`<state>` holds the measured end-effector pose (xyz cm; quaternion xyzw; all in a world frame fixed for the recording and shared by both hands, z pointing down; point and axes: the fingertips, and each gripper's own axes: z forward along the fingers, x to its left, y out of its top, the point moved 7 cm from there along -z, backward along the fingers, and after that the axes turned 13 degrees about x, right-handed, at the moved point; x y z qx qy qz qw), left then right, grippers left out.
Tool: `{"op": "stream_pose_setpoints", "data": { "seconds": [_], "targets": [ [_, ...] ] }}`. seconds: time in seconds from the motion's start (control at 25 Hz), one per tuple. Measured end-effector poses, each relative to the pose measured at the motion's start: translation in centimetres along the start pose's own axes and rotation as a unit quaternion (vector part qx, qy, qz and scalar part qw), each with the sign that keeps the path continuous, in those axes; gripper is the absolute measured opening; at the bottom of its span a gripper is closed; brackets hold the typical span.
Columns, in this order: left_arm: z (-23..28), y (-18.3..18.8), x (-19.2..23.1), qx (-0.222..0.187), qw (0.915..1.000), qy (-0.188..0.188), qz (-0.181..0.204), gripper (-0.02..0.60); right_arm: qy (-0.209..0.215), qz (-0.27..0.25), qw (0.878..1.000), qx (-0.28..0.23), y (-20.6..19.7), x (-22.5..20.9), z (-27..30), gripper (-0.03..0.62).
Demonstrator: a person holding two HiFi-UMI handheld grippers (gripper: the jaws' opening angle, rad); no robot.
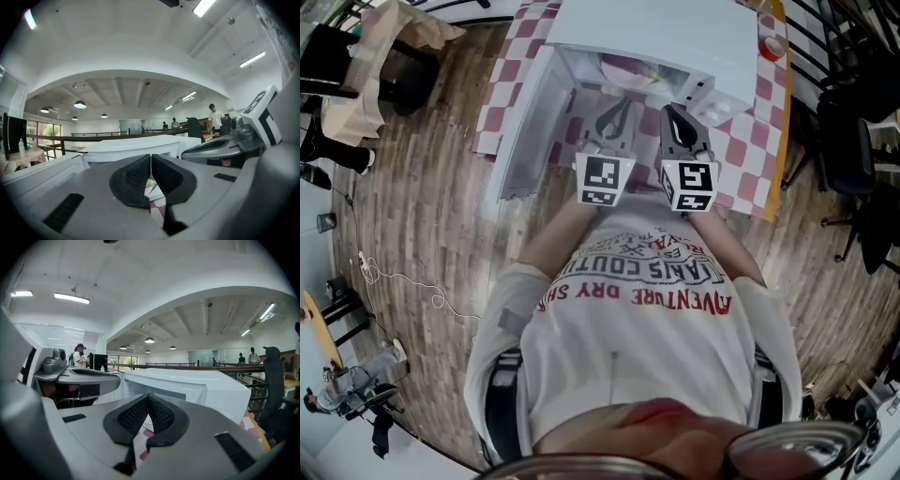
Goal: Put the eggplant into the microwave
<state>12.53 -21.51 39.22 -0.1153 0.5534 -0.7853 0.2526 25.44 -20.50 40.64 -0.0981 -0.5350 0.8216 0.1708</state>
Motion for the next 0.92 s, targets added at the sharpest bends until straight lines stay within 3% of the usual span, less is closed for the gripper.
{"op": "stream_pose_setpoints", "data": {
  "seconds": [0.6,0.92],
  "targets": [
    [0.9,-2.0,-0.1,0.045,0.9972,-0.027,-0.054,0.029,0.030,-0.008,0.999,0.035,-1.1,0.9,0.4,0.025],
    [1.4,-1.8,0.3,0.048,0.9969,-0.024,-0.058,0.029,0.035,-0.007,0.998,0.046,-1.2,0.5,0.9,0.025]
  ]
}}
